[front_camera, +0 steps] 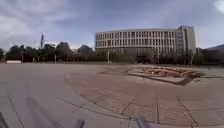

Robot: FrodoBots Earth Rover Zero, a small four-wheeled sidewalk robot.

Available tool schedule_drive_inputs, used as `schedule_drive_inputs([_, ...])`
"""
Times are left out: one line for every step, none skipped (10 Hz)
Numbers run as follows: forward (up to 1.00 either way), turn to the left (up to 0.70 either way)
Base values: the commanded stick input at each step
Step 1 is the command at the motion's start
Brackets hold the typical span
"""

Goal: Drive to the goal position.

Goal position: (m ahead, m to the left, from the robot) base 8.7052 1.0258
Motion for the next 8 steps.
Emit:
schedule_drive_inputs([0.00,0.45])
schedule_drive_inputs([0.00,0.45])
schedule_drive_inputs([0.78,0.31])
schedule_drive_inputs([1.00,0.27])
schedule_drive_inputs([1.00,0.27])
schedule_drive_inputs([1.00,0.27])
schedule_drive_inputs([1.00,0.27])
schedule_drive_inputs([1.00,0.27])
